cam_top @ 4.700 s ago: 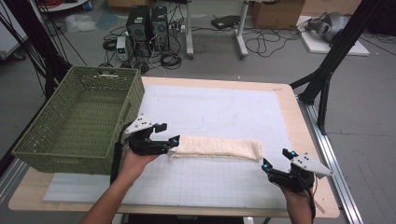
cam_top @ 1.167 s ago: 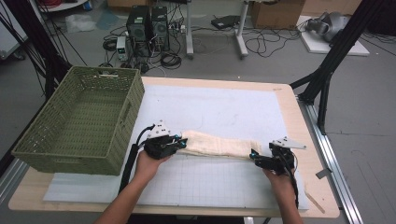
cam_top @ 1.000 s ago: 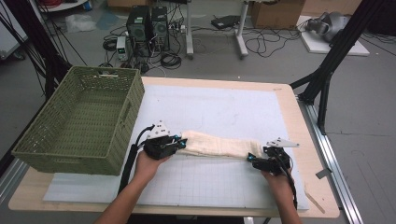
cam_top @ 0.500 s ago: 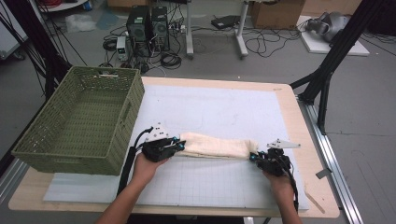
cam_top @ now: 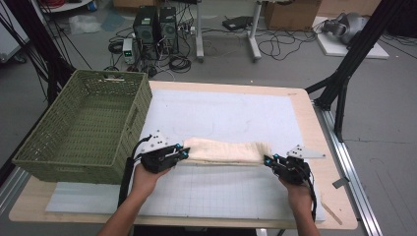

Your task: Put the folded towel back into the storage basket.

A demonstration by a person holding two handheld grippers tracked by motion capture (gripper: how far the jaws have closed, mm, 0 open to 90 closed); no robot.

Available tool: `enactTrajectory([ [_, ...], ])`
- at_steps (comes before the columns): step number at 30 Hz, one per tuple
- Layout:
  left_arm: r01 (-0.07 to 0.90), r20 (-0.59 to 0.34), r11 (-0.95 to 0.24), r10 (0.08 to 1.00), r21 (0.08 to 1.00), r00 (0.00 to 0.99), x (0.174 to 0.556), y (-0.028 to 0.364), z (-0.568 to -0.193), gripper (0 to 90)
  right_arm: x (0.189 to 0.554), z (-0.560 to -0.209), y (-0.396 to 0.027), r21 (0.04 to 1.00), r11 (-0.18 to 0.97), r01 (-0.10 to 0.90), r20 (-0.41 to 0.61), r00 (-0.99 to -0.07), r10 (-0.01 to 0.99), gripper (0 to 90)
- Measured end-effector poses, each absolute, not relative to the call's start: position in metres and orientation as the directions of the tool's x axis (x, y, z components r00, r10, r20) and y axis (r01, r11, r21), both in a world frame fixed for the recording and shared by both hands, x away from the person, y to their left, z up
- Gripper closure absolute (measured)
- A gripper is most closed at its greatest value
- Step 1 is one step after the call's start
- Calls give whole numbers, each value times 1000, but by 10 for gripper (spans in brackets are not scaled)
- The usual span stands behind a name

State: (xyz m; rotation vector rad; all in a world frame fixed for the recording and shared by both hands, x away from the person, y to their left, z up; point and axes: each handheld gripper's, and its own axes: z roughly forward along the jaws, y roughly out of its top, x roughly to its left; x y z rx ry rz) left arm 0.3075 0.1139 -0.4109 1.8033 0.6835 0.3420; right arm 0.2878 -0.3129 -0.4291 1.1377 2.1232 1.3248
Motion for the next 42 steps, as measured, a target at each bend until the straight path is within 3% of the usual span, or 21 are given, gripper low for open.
enactTrajectory([
  [4,264,-102,-185,607,946,788,301,128,-402,822,282,-419,-309,906,250,341,31,-644,765,806],
  [10,234,-90,-161,607,959,789,294,138,-392,822,283,-409,-301,926,243,290,13,-666,746,806],
  [23,160,-28,-159,616,974,787,280,156,-369,822,299,-386,-284,938,231,258,3,-674,739,806],
  [42,126,-25,-103,668,987,744,271,187,-351,823,338,-352,-246,949,249,192,-41,-709,704,807],
])
